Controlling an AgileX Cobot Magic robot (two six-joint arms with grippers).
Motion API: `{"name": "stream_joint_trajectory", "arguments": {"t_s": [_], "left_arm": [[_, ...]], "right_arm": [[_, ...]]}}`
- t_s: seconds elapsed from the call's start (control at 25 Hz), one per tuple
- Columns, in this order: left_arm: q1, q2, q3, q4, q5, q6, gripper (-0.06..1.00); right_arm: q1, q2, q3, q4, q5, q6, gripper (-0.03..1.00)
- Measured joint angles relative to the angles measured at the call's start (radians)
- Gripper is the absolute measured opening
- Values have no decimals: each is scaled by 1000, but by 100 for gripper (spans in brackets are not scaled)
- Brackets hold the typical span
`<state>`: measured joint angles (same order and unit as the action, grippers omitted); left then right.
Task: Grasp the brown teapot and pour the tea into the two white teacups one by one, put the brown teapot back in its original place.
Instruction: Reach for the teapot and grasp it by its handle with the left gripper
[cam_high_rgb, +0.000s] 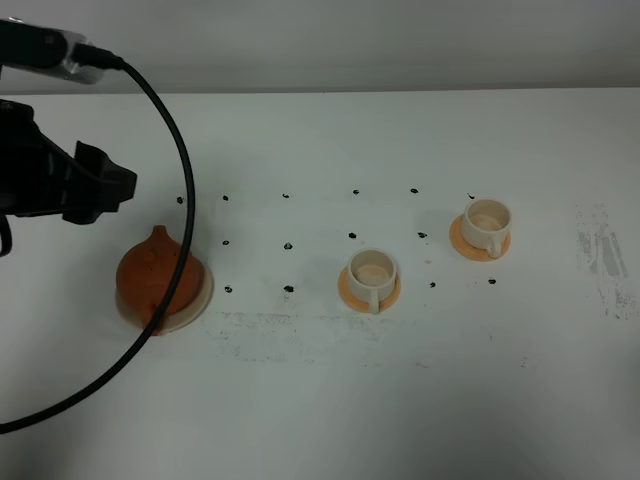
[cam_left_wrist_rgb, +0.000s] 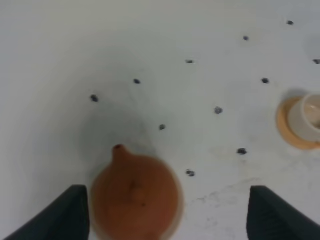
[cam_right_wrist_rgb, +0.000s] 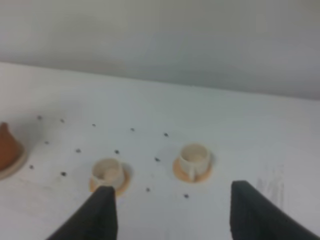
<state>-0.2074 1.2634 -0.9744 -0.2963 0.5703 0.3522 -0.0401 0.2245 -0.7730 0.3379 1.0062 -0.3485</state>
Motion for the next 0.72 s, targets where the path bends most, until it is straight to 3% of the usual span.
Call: {"name": "stream_joint_trajectory", "arguments": {"t_s": [0.2,0.44,0.72], "left_arm": [[-49,0,-8,1,-14,0,67],[-53,-1,-10,20,-48,0,67],[-53,-1,-10,31,-103,0,67]], "right_arm": [[0,-107,102,-41,13,23,51],[0,-223,227,-44,17,24,50],[0,-232,264,-80,83,35,47]]}}
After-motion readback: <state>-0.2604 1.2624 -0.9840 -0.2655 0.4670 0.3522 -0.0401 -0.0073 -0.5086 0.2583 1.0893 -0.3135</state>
